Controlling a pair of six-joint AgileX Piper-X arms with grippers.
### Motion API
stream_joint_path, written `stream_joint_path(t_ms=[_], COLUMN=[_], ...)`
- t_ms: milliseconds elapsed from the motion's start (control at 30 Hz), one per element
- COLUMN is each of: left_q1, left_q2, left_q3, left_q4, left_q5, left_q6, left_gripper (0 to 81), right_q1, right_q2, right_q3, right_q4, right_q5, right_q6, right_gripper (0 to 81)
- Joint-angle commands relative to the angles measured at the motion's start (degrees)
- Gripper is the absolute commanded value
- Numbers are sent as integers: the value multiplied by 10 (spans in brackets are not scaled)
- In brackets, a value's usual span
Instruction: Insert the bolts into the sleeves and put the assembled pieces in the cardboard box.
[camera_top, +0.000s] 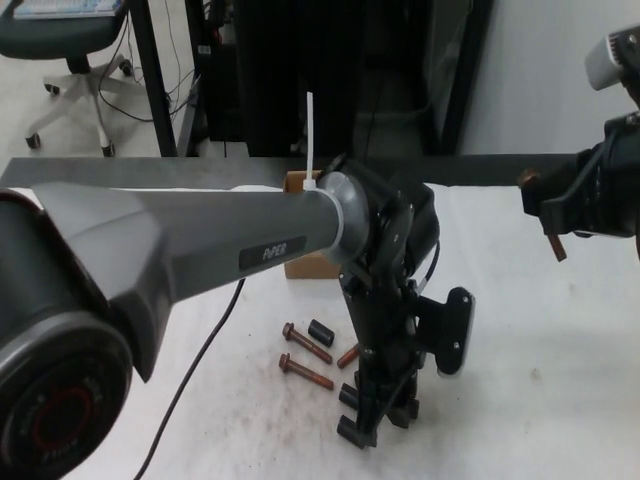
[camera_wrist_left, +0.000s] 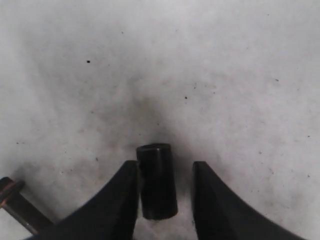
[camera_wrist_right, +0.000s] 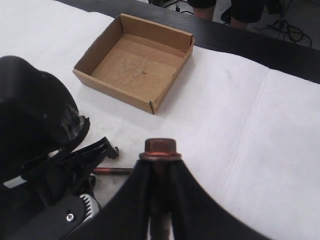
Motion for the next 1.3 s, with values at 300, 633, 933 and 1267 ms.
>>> stream_joint_path(t_ms=[300, 633, 933, 1267], left_q1=[-1, -4, -4, 55], left_q2=[7, 7, -41, -212], left_q3=[-3, -3, -18, -13], left_q4=[0, -18, -50, -79], left_q5=[-9, -13, -94, -157], left_q6=[-10, -90, -212, -528], left_gripper=[328, 3, 3, 3], right_q1=[0, 0, 0, -14], right_q2=[-8, -8, -8, -8], right_q3=[-3, -3, -3, -3], right_q4=[-8, -8, -8, -52], right_q5=[-5, -2, 23, 6], right_q6=[-3, -3, 1, 107], right_gripper=[8, 8, 8, 8])
